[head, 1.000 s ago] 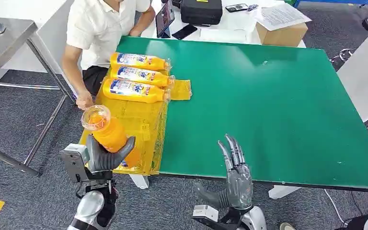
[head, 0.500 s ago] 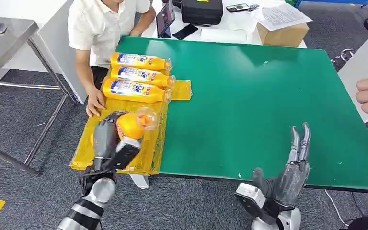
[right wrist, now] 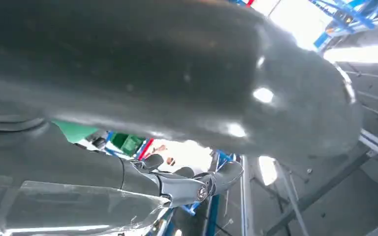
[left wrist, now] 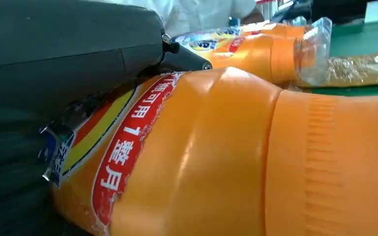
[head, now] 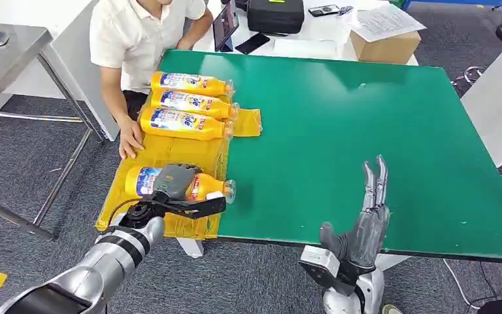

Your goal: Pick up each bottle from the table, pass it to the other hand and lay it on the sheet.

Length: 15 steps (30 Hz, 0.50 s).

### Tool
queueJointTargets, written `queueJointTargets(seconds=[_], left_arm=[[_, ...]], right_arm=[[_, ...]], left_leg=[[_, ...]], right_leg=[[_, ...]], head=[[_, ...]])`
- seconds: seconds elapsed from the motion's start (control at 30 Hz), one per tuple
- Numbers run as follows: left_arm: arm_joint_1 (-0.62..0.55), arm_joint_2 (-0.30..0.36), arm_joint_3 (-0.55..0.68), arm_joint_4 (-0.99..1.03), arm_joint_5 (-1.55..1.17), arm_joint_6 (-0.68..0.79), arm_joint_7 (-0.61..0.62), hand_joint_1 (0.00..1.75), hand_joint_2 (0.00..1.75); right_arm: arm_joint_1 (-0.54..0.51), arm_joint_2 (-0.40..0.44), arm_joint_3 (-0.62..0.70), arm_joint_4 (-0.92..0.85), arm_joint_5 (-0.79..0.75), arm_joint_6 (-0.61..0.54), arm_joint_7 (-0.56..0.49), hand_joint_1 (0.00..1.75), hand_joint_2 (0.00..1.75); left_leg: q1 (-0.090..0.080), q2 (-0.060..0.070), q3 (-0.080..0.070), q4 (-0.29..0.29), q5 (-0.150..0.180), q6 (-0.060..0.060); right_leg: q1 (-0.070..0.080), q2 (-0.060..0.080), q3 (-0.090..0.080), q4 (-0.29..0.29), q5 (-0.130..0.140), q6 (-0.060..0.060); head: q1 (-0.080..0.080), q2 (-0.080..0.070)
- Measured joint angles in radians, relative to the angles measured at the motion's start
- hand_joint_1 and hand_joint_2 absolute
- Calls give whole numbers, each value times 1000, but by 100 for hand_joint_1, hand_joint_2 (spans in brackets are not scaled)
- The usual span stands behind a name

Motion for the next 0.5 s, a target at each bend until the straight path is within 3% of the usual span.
queueJointTargets(seconds=[0.1,0.13,0.17,0.2,0.33,0.5], left_arm=[[-18,-5,3,24,42,-43,-32,84,175],[-21,-7,3,31,49,-51,-37,54,175],[-24,-8,3,36,51,-52,-39,12,175],[-27,-8,3,40,52,-54,-40,0,175],[-30,-16,18,53,108,-120,-78,0,175],[-51,-41,87,58,296,-417,-191,0,175]], right_arm=[[-4,-5,11,10,-8,0,0,0,0],[-4,-7,15,13,-9,0,0,0,0],[-4,-8,17,16,-11,0,0,0,0],[-4,-9,18,18,-12,0,0,0,0],[-4,-14,24,26,-13,0,0,0,0],[-8,-20,32,35,-26,0,0,0,0]], left_leg=[[0,0,0,0,0,0],[0,-1,0,0,0,0],[0,-1,1,0,0,0],[0,-1,1,0,0,0],[0,-1,2,0,1,0],[0,-3,5,0,0,0]], right_leg=[[0,0,0,0,0,0],[0,0,1,0,0,0],[0,0,1,0,0,0],[0,0,1,0,0,0],[0,0,2,0,0,0],[0,-3,7,0,0,0]], head=[[0,0],[0,0],[0,0],[0,0],[0,0],[0,0]])
